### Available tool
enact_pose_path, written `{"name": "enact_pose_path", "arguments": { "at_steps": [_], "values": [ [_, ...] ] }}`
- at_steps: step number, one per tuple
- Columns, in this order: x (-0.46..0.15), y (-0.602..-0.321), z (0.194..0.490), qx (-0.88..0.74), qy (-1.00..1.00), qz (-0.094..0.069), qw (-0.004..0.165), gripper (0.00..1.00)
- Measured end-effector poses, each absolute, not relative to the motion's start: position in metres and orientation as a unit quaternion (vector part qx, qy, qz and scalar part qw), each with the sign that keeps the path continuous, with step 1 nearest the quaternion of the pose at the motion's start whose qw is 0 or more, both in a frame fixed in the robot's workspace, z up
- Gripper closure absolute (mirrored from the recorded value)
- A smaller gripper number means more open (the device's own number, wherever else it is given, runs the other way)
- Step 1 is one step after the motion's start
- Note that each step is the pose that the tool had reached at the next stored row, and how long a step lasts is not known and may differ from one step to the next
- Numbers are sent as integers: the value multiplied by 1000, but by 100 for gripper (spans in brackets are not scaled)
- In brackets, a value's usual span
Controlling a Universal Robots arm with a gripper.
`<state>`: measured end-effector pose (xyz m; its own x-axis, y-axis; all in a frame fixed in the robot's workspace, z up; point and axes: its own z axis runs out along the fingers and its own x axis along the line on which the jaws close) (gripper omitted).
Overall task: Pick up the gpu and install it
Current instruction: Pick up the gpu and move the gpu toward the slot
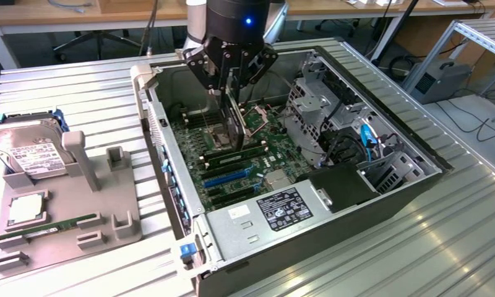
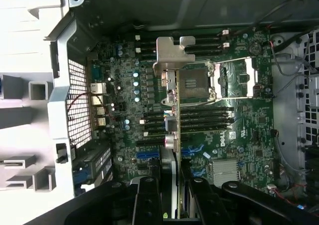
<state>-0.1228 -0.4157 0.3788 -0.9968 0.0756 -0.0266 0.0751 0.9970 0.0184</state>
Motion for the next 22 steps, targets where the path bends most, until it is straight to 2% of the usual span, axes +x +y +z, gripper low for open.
{"name": "enact_pose_path", "arguments": {
  "at_steps": [22],
  "values": [
    [-109, -416, 369, 38, 999, 9, 14, 73]
  ]
}}
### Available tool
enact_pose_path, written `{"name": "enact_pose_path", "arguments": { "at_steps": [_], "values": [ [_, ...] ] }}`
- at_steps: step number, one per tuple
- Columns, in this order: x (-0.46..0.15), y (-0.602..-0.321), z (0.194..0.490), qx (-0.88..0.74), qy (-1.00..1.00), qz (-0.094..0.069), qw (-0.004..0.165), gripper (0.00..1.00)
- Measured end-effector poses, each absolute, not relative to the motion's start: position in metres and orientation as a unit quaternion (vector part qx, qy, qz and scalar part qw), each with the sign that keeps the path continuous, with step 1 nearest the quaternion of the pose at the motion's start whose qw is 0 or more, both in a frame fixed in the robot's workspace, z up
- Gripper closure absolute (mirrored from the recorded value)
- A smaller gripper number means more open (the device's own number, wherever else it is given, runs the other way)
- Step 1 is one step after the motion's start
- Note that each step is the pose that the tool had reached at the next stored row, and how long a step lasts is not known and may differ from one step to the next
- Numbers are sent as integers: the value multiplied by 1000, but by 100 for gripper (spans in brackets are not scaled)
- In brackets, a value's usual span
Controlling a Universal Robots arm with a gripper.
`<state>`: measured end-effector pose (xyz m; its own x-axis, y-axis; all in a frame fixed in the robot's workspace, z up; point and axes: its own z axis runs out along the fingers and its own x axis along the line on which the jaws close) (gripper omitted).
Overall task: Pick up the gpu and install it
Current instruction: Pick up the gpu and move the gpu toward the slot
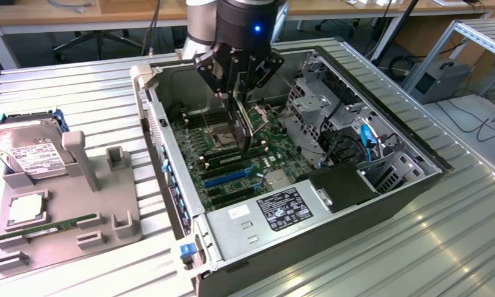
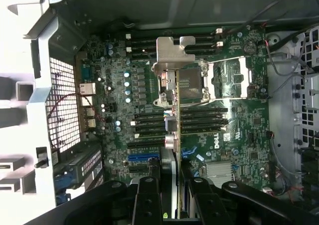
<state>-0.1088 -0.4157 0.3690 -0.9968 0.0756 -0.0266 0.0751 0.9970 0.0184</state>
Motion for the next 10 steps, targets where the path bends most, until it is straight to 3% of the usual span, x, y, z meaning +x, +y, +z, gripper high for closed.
{"name": "enact_pose_path", "arguments": {
  "at_steps": [10],
  "values": [
    [-104, -416, 365, 38, 999, 9, 14, 73]
  ]
}}
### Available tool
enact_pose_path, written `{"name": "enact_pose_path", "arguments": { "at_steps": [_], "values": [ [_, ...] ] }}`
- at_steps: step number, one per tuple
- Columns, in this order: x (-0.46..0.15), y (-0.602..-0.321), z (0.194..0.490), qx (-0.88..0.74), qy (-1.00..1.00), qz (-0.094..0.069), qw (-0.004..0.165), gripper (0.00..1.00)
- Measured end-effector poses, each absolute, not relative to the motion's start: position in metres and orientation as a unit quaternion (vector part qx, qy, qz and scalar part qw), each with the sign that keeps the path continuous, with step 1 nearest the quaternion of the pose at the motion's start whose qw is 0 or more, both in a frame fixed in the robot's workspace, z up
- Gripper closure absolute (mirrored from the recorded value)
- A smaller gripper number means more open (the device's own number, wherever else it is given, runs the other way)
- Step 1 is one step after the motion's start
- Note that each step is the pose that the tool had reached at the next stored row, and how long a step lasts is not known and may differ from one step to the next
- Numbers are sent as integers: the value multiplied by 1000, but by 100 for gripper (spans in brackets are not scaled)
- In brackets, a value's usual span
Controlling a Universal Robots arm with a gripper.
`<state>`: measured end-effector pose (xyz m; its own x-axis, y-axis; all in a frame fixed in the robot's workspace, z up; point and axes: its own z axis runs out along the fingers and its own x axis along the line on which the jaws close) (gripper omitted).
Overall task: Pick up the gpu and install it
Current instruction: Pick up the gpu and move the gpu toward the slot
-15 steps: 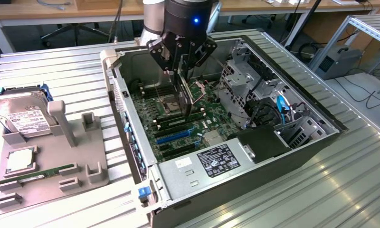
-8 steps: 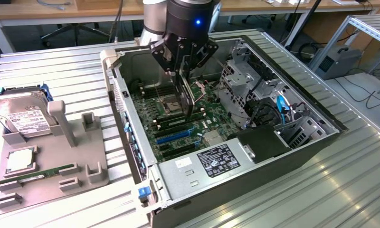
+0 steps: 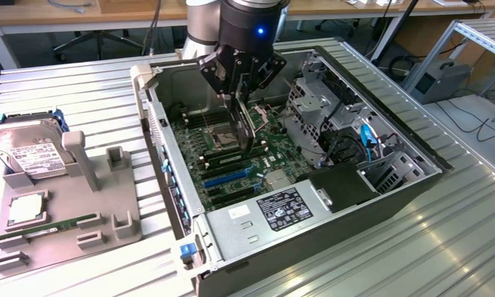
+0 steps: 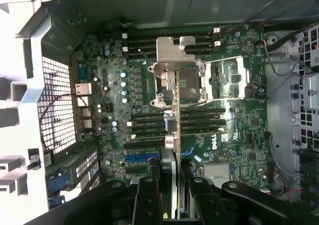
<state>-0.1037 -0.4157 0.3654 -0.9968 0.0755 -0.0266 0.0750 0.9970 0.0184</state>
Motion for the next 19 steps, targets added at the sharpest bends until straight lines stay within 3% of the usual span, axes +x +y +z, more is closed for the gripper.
{"name": "enact_pose_path", "arguments": {
  "at_steps": [19],
  "values": [
    [-88, -414, 357, 38, 999, 9, 14, 73]
  ]
}}
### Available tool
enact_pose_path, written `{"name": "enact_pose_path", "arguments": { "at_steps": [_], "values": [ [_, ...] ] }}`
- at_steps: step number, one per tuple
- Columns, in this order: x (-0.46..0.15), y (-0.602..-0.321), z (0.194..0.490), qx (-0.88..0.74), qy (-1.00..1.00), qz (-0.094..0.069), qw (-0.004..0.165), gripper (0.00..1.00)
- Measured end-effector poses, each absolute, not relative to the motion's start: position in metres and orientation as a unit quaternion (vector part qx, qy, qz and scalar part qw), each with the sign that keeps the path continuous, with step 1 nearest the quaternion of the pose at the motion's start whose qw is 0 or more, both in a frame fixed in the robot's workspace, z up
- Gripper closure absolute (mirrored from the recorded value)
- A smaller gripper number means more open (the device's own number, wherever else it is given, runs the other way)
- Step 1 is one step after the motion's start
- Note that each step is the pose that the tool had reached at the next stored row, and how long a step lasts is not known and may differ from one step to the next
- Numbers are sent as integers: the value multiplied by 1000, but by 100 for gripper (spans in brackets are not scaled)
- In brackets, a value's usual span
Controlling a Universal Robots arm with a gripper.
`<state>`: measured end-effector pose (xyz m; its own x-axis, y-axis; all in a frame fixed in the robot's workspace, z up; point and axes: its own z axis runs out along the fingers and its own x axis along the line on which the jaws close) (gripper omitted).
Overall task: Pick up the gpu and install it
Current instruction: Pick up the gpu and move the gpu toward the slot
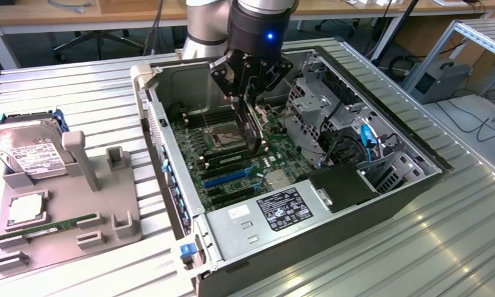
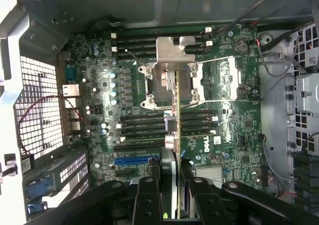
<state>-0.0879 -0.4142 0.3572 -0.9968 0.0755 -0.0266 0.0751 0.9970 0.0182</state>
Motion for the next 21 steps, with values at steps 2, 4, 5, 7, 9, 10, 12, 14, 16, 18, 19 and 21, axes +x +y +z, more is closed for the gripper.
{"name": "enact_pose_path", "arguments": {
  "at_steps": [2, 4, 5, 7, 9, 10, 12, 14, 16, 18, 19, 21],
  "values": [
    [-86, -414, 357, 38, 999, 9, 14, 73],
    [-85, -413, 356, 38, 999, 9, 14, 73],
    [-84, -413, 355, 38, 999, 9, 14, 73],
    [-82, -413, 355, 38, 999, 9, 14, 73],
    [-81, -412, 354, 38, 999, 9, 14, 73],
    [-80, -412, 354, 38, 999, 9, 14, 73],
    [-78, -412, 353, 38, 999, 9, 14, 73],
    [-77, -412, 352, 38, 999, 9, 14, 73],
    [-75, -411, 352, 38, 999, 9, 14, 73],
    [-74, -411, 351, 38, 999, 9, 14, 73],
    [-73, -411, 351, 38, 999, 9, 14, 73],
    [-72, -411, 350, 38, 999, 8, 14, 73]
  ]
}}
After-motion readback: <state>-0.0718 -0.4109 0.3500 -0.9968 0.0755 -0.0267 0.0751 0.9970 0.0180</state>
